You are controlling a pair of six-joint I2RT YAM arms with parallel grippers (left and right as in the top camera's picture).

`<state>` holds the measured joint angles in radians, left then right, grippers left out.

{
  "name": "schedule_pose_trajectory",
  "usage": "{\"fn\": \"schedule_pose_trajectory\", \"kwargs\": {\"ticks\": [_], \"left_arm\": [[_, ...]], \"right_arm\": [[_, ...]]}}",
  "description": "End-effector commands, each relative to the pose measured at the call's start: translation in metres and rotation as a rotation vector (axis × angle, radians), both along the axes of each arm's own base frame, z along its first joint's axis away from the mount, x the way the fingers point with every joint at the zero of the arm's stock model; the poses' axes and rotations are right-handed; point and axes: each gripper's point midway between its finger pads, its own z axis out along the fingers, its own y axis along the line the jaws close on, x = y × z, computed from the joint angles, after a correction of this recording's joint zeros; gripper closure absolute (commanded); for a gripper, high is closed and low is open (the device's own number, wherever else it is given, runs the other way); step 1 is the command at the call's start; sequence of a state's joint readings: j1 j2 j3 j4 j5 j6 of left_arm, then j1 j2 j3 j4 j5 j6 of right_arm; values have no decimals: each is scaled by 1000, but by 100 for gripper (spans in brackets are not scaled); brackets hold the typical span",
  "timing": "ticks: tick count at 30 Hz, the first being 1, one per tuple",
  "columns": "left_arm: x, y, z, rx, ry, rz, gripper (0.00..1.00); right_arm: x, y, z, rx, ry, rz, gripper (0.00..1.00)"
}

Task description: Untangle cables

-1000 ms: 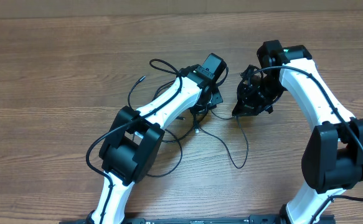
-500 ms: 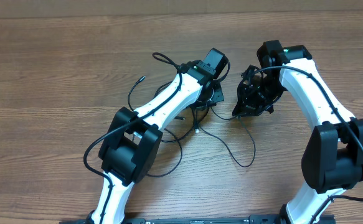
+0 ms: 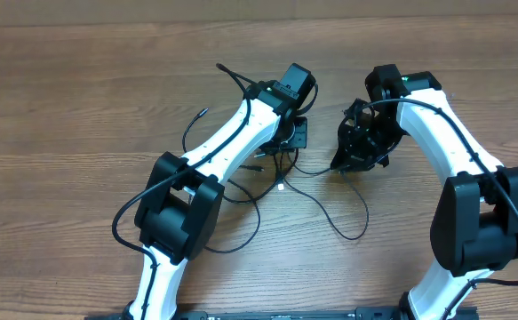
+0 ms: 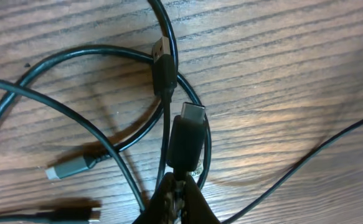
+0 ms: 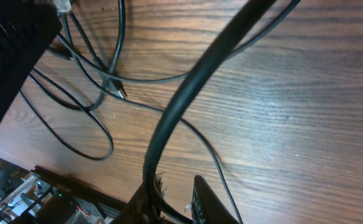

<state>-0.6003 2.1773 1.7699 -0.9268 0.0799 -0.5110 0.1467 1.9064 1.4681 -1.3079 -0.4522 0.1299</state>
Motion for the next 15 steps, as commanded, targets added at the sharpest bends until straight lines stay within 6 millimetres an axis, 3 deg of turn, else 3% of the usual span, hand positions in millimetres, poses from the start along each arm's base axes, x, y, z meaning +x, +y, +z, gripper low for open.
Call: {"fn": "schedule_pose_trajectory", "kwargs": {"ticks": [1, 5, 14, 15], "left_arm": [[8, 2, 6, 18, -39, -56, 95], [5, 0, -1, 15, -22, -63, 88], [6, 3, -6, 25, -14, -58, 71], [5, 3, -8, 29, -10, -60, 60]], "right_arm": [[-2, 0, 0, -5, -13, -18, 83], [-3, 0, -10, -4, -14, -26, 83], [-3, 0, -11, -4, -16, -26, 84], [-2, 0, -11, -4, -20, -26, 83]]}}
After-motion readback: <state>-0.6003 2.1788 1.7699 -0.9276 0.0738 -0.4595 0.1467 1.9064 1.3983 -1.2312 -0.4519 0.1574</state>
